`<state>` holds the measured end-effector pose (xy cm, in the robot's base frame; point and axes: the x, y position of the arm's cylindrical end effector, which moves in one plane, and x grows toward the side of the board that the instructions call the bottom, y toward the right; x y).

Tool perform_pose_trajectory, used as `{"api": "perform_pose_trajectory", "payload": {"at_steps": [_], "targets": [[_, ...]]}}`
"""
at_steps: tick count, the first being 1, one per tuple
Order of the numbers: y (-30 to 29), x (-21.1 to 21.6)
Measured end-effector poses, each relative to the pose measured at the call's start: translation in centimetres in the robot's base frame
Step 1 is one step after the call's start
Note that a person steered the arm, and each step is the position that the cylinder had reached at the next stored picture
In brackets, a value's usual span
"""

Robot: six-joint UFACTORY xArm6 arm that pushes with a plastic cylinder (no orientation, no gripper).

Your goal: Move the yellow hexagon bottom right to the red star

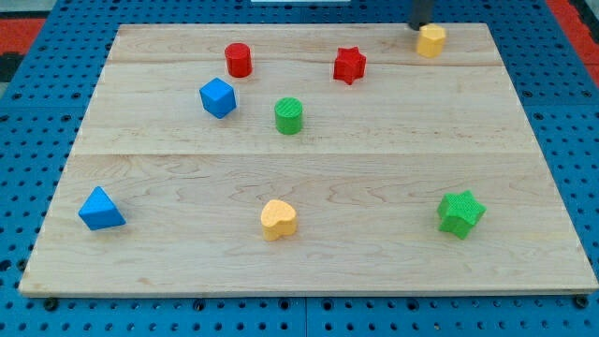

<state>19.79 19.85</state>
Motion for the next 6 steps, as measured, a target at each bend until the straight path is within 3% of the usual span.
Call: {"api": "perform_pose_trajectory", "payload": {"at_steps": [2, 3, 4, 6], "targets": [[0.2, 6.5], [2.0, 2.5], [4.5, 3.1], [1.2, 9.4]]}}
